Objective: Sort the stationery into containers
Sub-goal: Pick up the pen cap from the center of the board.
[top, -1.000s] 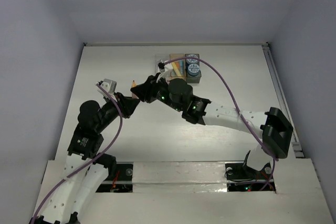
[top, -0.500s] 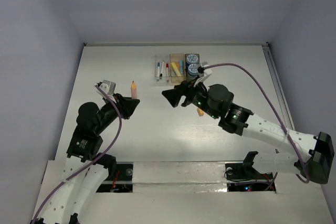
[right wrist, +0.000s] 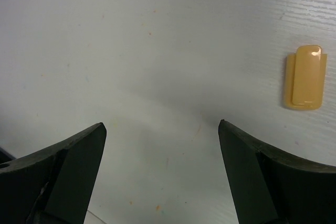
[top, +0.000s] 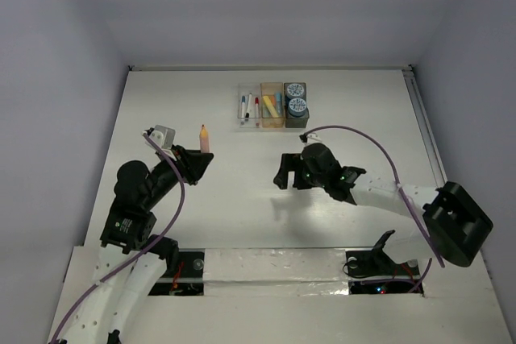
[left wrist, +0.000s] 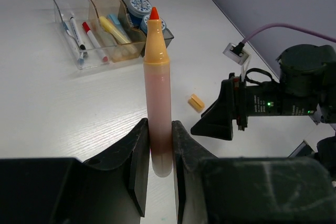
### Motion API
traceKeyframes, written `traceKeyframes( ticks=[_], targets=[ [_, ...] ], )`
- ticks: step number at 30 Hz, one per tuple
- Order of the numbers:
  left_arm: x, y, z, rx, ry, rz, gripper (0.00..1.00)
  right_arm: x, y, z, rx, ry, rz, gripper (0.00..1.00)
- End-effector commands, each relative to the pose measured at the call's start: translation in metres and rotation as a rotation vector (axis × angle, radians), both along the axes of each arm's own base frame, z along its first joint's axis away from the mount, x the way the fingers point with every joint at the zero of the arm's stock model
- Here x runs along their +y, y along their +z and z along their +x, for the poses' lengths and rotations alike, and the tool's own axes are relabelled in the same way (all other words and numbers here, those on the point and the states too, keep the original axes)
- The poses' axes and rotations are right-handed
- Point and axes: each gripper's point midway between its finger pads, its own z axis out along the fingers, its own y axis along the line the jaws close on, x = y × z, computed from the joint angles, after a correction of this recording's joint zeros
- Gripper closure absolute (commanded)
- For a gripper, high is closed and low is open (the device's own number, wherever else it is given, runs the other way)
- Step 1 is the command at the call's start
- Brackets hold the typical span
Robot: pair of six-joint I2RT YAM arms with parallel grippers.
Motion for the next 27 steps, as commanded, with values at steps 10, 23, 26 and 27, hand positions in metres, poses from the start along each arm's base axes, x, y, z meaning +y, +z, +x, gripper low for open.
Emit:
traceKeyframes(
  ticks=[10, 23, 26, 27],
  targets=[
    [0.0, 0.016, -0.001, -0.069, -0.008, -0.01, 1.0, -0.019, -0.033, 0.035, 0.029, -0.137, 0.023, 0.07],
    [0.0, 0.015, 0.0, -0.064, -0.005, -0.008, 1.0, -0.05, -0.042, 0.044, 0.015, -0.224, -0.061, 0.07],
    [0.0, 0.015, 0.0, -0.064, -0.005, -0.008, 1.0, -0.058, -0.042, 0.048, 0.005, -0.251, -0.086, 0.07],
    [0.0, 0.015, 0.0, -0.063, -0.004, -0.009, 1.0, -0.059, -0.041, 0.049, 0.002, -0.252, -0.095, 0.07]
  ],
)
